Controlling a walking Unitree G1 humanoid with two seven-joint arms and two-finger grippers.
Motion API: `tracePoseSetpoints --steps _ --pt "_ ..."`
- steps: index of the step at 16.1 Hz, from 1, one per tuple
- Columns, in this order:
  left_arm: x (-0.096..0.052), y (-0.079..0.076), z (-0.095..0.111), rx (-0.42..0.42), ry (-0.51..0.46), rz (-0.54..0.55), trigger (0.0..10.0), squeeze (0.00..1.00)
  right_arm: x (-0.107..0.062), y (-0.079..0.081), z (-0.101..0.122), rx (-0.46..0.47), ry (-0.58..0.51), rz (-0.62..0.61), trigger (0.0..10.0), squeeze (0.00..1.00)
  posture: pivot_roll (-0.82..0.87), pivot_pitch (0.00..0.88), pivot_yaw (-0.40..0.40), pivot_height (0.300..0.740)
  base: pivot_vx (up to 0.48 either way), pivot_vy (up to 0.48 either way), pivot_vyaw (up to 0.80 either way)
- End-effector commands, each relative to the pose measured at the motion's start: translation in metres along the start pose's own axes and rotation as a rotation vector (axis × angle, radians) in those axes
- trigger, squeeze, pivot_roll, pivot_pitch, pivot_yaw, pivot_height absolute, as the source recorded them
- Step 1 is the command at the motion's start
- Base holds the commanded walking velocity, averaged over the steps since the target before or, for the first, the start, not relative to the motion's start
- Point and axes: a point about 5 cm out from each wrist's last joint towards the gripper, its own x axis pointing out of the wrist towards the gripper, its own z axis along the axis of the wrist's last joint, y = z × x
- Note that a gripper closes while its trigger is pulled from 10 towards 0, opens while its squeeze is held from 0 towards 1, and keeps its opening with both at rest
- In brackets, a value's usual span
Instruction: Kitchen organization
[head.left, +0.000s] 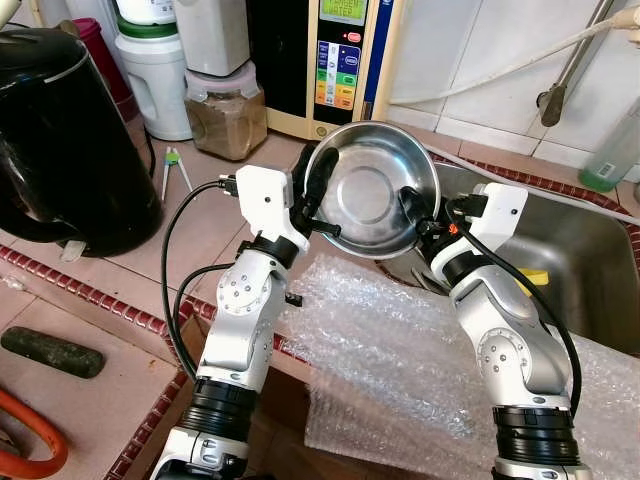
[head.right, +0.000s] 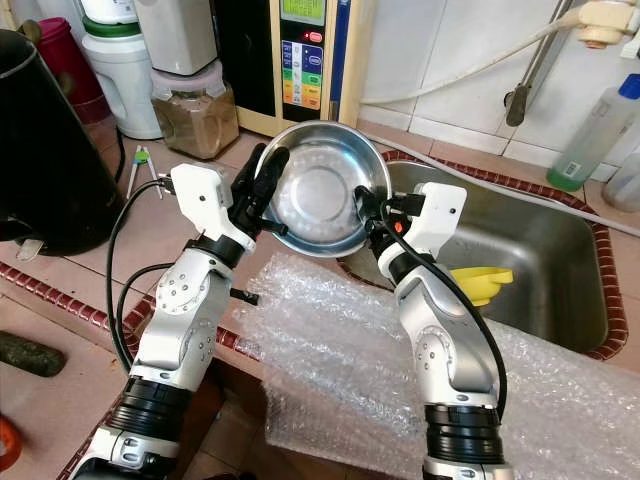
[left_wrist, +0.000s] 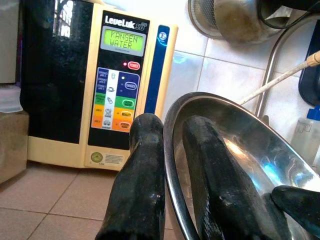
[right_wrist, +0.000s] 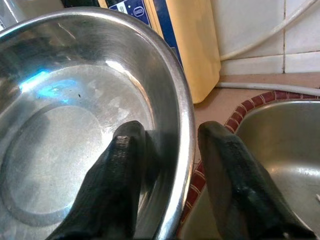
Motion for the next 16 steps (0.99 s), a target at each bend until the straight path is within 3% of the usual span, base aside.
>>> tracePoseSetpoints --steps 1,16 --pt "0.0011 -0.0063 0.0066 0.014 -0.036 -0.038 0.0 0.0 -0.0006 -0.0068 -0.0032 0.016 0.024 -0.033 0.0 0.0 0.01 0.1 -0.021 0.74 0.0 0.0 0.0" --pt "0.0 -0.0115 0.0014 -0.001 -0.012 -0.064 0.0 0.0 -0.0004 -0.0122 -0.0062 0.009 0.053 -0.062 0.0 0.0 0.01 0.087 -0.024 0.74 0.0 0.0 0.0"
